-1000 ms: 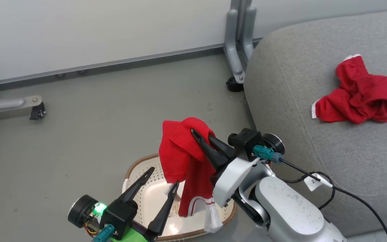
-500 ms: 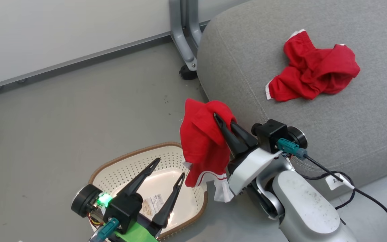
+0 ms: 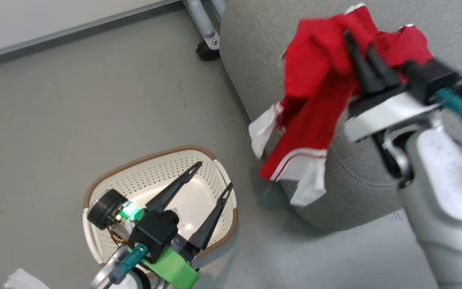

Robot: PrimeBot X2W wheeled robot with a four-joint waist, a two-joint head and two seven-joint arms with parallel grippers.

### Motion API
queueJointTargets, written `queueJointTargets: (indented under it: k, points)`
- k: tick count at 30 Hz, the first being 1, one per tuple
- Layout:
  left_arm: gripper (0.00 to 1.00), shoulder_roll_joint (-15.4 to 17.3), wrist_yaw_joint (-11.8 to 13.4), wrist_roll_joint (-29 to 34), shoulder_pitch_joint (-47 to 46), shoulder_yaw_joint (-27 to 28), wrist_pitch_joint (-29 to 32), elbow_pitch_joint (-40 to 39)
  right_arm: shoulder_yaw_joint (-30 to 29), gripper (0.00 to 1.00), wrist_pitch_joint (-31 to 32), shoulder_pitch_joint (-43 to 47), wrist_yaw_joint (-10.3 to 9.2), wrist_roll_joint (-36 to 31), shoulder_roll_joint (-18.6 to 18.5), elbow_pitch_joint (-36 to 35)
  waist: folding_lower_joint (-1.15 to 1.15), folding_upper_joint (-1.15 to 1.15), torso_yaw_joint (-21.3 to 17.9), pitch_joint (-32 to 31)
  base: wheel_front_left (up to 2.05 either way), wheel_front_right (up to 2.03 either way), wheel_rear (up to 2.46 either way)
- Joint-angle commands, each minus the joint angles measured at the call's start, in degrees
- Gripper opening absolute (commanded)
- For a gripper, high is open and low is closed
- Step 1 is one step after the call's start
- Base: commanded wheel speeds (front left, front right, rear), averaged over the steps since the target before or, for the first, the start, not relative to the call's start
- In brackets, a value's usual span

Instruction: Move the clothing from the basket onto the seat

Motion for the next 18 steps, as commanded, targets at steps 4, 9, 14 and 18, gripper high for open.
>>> queueJointTargets:
  k: [4, 9, 14, 18]
  points:
    - [1.0, 1.5, -0.5, 1.4, -4.7, 0.0, -0.1, -1.7, -8.3, 0.0, 1.6, -7.6, -0.03, -1.1, -3.6, -4.6, 0.0, 0.0, 4.2, 7.7, 0.0, 0.0, 0.0]
    - [1.0, 2.7, -0.9, 2.1, -8.6, -0.8, -0.6, -2.7, -16.5, 0.0, 4.8, -16.7, -0.04, -1.8, -9.1, -8.9, 0.0, 0.0, 6.4, 12.8, 0.0, 0.0, 0.0]
    - [1.0, 3.2, -1.0, 2.4, -11.4, -1.5, -1.3, -3.2, -21.7, 0.0, 7.7, -24.4, -0.04, -0.4, -15.7, -6.8, 0.0, 0.0, 7.6, 16.6, 0.0, 0.0, 0.0]
    - [1.0, 3.0, -1.2, 2.4, -13.1, -2.5, -2.0, -2.8, -22.9, 0.0, 8.0, -26.0, -0.04, 0.9, -18.1, -0.3, 0.0, 0.0, 8.3, 18.9, 0.0, 0.0, 0.0]
